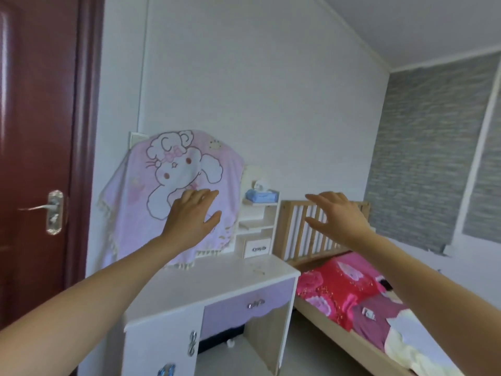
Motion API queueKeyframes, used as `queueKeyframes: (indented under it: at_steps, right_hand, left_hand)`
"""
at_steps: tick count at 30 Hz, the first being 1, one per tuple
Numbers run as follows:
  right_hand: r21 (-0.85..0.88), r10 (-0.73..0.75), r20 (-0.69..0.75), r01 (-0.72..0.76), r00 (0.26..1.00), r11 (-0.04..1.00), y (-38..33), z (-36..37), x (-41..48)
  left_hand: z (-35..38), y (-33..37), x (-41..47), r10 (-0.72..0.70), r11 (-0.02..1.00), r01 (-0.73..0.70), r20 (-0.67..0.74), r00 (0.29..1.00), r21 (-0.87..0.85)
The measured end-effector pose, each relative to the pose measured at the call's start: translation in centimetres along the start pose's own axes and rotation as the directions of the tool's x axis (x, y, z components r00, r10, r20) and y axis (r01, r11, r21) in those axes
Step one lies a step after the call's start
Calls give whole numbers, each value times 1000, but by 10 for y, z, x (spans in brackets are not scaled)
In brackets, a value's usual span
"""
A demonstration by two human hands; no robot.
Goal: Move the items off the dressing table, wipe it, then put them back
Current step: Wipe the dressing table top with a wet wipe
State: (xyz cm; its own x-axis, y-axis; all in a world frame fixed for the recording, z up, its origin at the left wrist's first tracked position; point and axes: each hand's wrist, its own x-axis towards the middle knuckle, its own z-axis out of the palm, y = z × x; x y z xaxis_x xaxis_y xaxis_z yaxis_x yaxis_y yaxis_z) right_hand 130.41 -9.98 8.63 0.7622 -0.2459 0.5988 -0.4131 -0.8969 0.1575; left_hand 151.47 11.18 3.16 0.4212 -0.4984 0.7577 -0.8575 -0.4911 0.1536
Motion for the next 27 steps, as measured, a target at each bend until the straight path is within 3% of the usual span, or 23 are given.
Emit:
queueKeyframes:
  at_steps: [8,19,23,27]
  right_hand:
    - [-51,52,105,-47,993,998,88,93,69]
    - [-135,11,120,5,993,991,257,182,186]
    - [-93,-8,46,12,999,996,295,210,246]
    - [-38,-48,95,52,994,998,313,266,288]
  left_hand:
    - [129,8,84,14,994,-34,186,982,101]
    - [276,68,236,16,994,-25,85,996,109]
    - [321,84,283,4,996,-5,13,1000,85]
    - [373,76,308,51,985,-62,69,996,163]
